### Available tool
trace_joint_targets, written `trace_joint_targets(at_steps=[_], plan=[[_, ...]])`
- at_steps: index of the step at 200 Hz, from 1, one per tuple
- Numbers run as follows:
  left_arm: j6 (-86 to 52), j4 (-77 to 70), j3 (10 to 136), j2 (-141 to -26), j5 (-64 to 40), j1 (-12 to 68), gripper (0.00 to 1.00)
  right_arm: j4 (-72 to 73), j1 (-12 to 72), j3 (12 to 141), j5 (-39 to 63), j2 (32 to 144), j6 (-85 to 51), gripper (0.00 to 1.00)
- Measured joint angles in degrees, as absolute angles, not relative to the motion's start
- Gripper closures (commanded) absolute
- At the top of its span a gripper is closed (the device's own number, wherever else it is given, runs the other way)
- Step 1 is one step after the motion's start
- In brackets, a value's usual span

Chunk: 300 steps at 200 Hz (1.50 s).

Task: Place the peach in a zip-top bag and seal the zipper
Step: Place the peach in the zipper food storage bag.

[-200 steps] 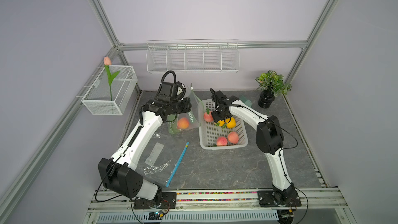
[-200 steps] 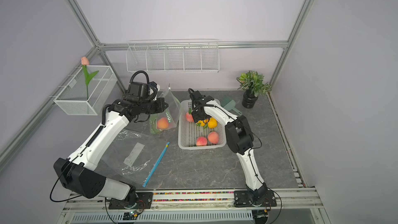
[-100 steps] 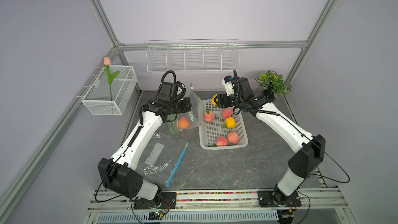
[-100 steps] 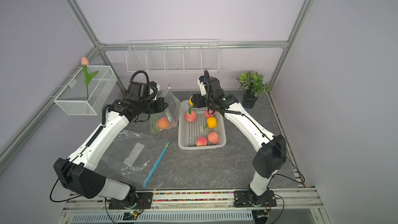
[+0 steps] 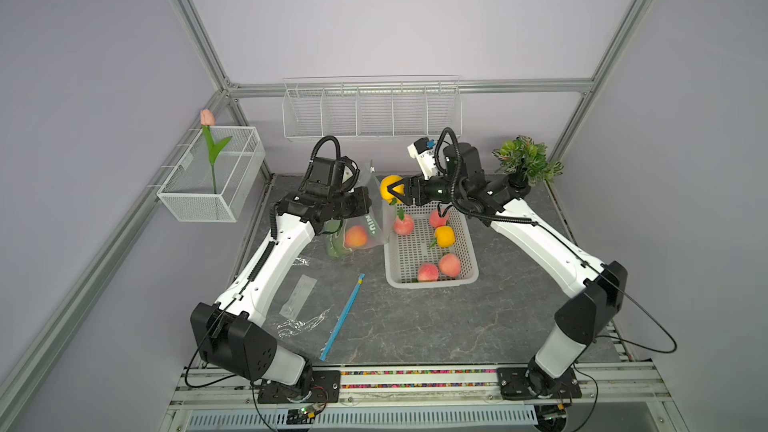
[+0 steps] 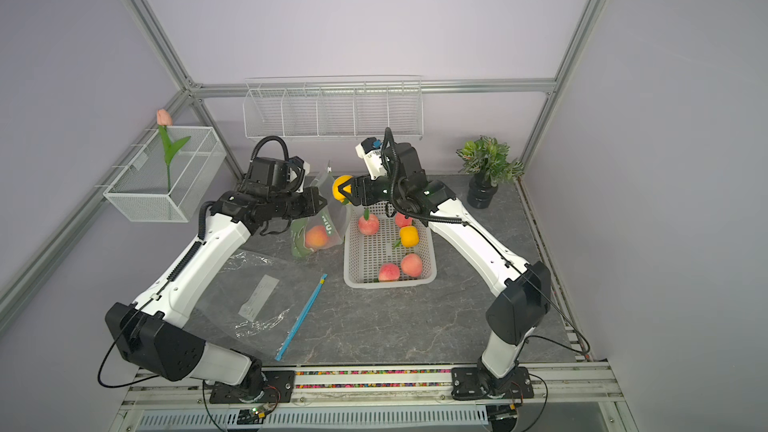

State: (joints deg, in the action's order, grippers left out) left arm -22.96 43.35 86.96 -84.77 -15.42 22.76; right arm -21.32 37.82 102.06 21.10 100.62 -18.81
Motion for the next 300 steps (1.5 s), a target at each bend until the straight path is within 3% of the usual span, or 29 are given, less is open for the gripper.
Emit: trace_joint_targets(at_steps=[77, 136, 182, 246, 300], plan=[[-22.94, 43.51, 86.87, -84.77, -16.29, 22.52, 1.0, -30.22, 39.88, 109.95, 13.58, 110.48, -16.86, 0.3], [-22.94, 43.13, 86.87, -84.77, -17.91, 22.52, 1.0, -35.59, 40.95, 112.18, 8.56, 112.86, -14.96, 0.16], [-22.94, 43.13, 86.87, -84.77, -18.0, 22.52, 1.0, -35.11, 41.04, 112.03, 8.6, 112.79, -14.5, 0.14], [-22.9, 43.16, 86.87, -84.77, -17.89, 22.52, 1.0, -24.6, 40.86, 99.22, 8.29, 104.22, -14.87, 0.13], [-22.87, 43.16, 86.87, -84.77, -17.85, 22.52, 1.0, -16.78, 38.06, 89.97, -0.38, 96.44, -19.4, 0.11]])
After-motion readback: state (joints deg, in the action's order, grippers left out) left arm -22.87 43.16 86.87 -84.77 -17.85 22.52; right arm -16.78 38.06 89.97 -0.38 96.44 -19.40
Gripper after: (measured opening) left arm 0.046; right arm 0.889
